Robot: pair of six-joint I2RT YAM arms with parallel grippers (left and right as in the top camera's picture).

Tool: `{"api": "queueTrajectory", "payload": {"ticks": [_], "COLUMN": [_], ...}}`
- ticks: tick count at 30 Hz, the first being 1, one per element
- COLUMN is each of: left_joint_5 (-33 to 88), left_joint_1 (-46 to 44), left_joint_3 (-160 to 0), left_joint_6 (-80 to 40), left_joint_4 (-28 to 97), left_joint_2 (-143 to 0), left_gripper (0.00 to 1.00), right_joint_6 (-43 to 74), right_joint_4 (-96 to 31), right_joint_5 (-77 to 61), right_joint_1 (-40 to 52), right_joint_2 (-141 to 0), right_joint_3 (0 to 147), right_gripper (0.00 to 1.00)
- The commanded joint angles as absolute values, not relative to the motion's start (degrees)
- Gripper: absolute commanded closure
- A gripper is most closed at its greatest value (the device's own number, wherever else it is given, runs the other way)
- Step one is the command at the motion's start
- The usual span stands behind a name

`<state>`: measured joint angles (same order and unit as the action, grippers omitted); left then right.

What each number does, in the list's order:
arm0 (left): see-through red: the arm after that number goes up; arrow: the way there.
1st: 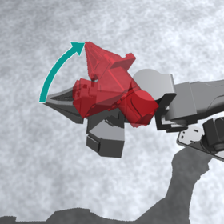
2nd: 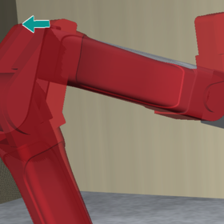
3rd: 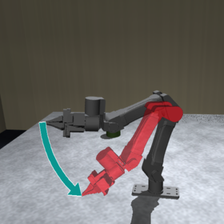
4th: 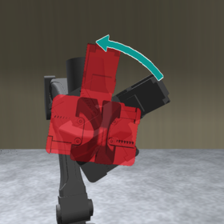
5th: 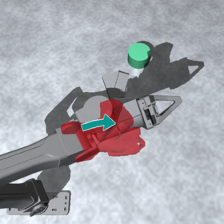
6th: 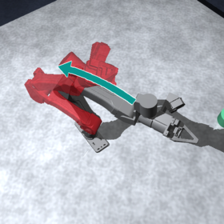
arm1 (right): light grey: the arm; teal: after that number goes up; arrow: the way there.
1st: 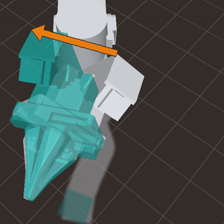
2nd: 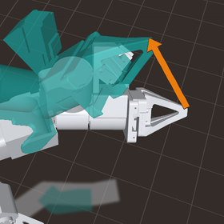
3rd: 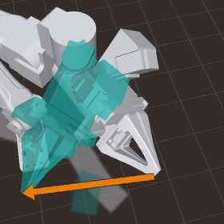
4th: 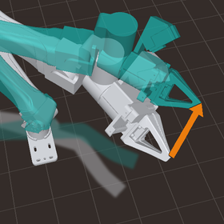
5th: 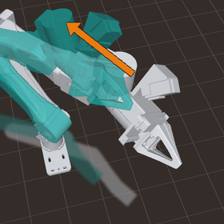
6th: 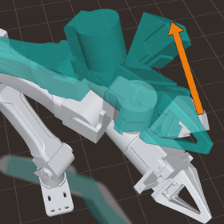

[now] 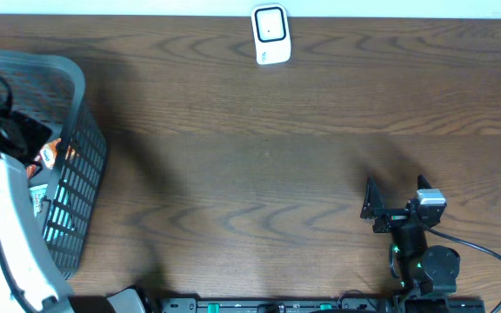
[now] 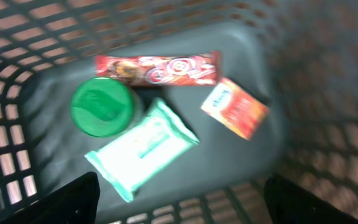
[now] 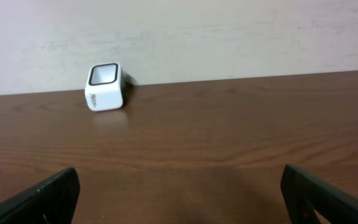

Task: Scan the item barcode
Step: 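Reach the left gripper into the basket toward the green-capped jar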

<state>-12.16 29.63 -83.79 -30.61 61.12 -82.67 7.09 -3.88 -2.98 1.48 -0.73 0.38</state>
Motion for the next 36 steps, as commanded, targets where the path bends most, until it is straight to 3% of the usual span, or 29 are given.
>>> {"api": "queueTrajectory", "payload": {"ticks": [1,11,36], "left_joint_5": [-12.6,-8.6,-8.7], "left_joint_1": [34.9,44.3,45.0], "left_joint_3": [-84.6,-83.7,-79.7], "left_joint_6": [-34.1,-35.5,-34.6], "left_joint_4": [62.2,63.9,58.6], "left_joint_2": [-84.6,-89.2,-102.4], "left_gripper": [0.15,0.15,0.15], "right_joint_6": [7.7,7.7,7.7], "right_joint_4": [-4.1,-4.1,-4.1], "right_joint_5": [-2.9,-2.9,-2.9], "right_joint_1": [1.8,1.8,1.8], "right_joint_2": [-0.6,-0.6,-0.6], "right_joint_3": [0.3,0.3,0.3], "right_gripper": [0.01,0.01,0.01]}}
